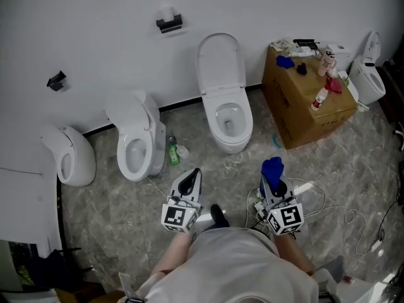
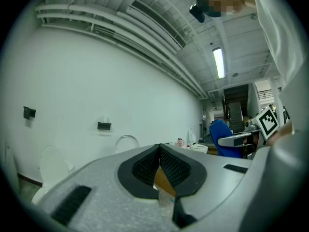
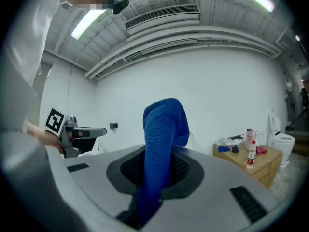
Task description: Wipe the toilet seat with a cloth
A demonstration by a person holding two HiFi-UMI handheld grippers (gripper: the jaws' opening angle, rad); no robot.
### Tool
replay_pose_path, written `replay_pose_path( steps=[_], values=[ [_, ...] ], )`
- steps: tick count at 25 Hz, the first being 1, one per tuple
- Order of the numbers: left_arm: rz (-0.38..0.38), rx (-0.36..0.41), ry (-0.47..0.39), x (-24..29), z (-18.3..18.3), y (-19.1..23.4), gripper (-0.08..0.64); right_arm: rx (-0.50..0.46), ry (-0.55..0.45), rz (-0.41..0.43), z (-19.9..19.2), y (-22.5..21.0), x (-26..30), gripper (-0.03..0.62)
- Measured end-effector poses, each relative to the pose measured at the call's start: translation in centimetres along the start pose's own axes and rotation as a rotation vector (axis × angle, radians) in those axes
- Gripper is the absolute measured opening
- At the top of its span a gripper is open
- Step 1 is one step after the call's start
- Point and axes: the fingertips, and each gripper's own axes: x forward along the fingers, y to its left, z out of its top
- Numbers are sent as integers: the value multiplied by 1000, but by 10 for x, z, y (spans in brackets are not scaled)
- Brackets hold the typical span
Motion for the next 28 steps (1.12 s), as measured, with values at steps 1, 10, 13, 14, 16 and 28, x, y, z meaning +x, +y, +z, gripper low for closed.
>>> replay_pose_path(
  steps=[1, 10, 13, 14, 16, 28],
  values=[
    [-15, 1, 4, 11, 0, 13, 6, 0, 0, -10, 3, -2, 15, 46],
    [-97, 11, 1, 91, 7, 83, 6, 12, -4, -76, 20, -31, 120, 46],
    [-96, -6, 28, 118, 3, 99, 6, 17, -2, -87, 18, -47, 151, 46],
    [-92, -6, 32, 127, 3, 104, 6, 16, 1, -85, 16, -53, 161, 46],
    [-74, 9, 26, 147, 4, 116, 6, 12, 9, -75, 14, -66, 185, 46],
    [20, 21, 47, 309, -16, 180, 6, 27, 55, 30, -3, -171, 340, 46]
  ],
)
